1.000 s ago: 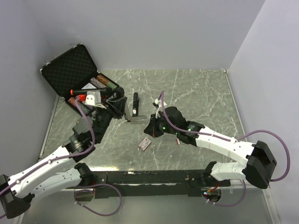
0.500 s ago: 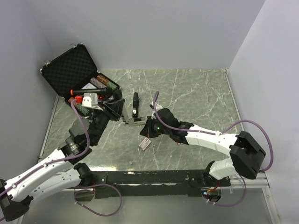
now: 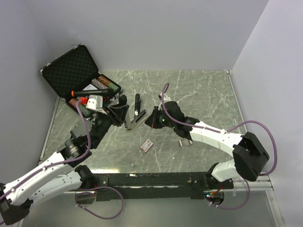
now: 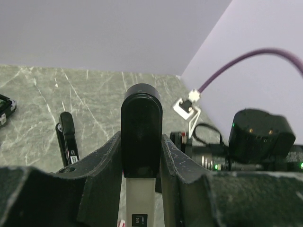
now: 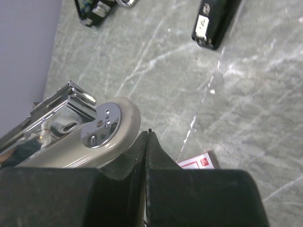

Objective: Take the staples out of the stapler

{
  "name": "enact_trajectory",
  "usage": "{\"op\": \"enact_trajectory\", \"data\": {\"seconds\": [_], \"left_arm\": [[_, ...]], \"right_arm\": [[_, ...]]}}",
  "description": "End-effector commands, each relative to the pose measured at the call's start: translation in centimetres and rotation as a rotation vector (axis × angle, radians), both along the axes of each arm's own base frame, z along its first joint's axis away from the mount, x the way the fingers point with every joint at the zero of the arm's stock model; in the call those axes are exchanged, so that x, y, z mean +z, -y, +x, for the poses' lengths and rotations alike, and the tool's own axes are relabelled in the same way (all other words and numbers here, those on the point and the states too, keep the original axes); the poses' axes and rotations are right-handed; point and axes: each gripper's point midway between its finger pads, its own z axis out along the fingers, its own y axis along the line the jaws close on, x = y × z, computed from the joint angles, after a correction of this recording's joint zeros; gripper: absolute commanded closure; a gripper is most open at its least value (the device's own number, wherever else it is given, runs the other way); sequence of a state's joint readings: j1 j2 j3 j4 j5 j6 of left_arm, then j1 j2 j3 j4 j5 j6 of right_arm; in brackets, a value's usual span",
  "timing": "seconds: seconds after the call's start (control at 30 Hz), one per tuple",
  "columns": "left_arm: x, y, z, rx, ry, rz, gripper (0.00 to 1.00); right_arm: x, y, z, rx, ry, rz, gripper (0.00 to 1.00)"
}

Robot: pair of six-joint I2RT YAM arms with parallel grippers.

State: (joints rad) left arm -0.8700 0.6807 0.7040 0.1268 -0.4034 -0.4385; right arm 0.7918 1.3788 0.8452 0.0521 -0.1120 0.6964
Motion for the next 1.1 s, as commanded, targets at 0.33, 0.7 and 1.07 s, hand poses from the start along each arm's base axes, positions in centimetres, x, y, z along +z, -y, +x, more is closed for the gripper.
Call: {"op": "enact_trajectory", "data": {"seconds": [0.33,0.7,1.07], "left_arm": [[3.1,2.1,-1.2,-0.124,0.031,-0.072,0.99],[0.2,3.0,2.0,-0.016,-0.073,0.002,0.99],[-3.6,5.2,7.7,0.133,-0.223,0.234,1.00]], "right_arm": [[8.5,-1.5,2.1,0.033,0.211,0.102,1.00],[9.0,0.9,1.7,0.006,0.270,0.023,1.00],[6.8,3.7,0.3,0.013,0.261,-0.036,1.00]]}}
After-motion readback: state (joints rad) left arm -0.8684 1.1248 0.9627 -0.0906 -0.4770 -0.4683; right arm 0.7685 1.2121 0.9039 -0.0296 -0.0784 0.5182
